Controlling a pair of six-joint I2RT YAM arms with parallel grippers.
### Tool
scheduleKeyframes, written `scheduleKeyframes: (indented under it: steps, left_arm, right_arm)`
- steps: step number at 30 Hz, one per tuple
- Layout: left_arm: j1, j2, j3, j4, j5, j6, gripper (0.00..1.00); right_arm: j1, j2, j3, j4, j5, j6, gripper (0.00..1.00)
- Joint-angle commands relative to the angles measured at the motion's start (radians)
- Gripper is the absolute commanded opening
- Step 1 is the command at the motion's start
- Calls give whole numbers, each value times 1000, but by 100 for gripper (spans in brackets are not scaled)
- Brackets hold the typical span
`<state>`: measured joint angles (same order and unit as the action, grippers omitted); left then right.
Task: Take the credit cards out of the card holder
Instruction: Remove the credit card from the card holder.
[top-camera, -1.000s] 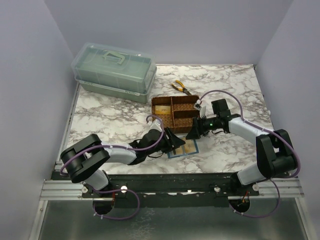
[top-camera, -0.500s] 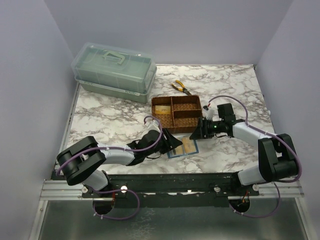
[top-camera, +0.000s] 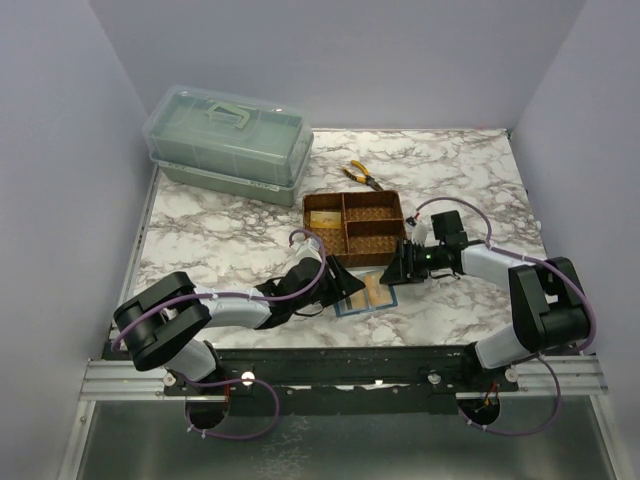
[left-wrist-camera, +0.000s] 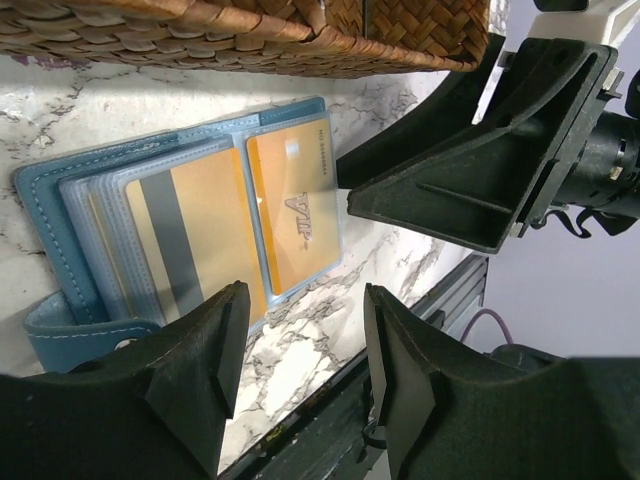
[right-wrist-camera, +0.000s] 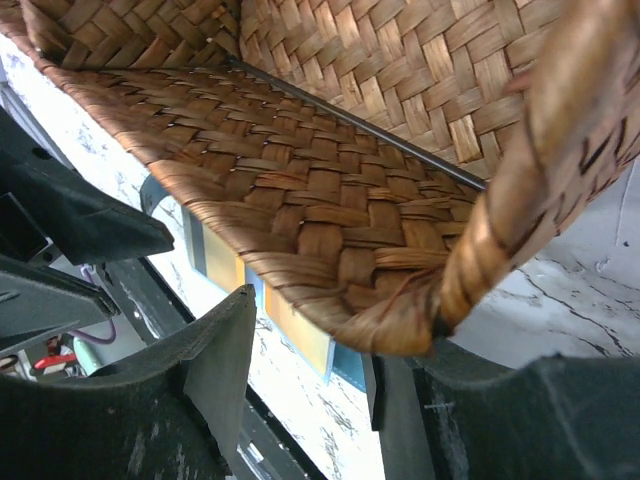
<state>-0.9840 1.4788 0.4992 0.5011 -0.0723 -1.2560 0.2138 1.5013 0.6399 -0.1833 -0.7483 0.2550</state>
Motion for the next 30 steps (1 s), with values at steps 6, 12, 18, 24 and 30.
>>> scheduleKeyframes:
  steps: [6, 12, 18, 24, 30]
  left_arm:
    - [-4, -5, 13, -27, -23, 10, 56]
    - [-4, 1, 7, -27, -21, 8, 56]
    - [-5, 4, 7, -27, -20, 9, 56]
    - [-4, 6, 7, -27, -17, 9, 56]
    - [-4, 7, 10, -26, -15, 10, 56]
  right_arm:
    - [-5, 31, -9, 19, -1, 2, 50]
    - [-6, 21, -5, 15, -75, -13, 48]
    - [-6, 31, -4, 16, -100, -12, 46]
    - [-5, 68, 2, 20, -127, -5, 42]
    - [-5, 83, 1, 34, -143, -4, 36]
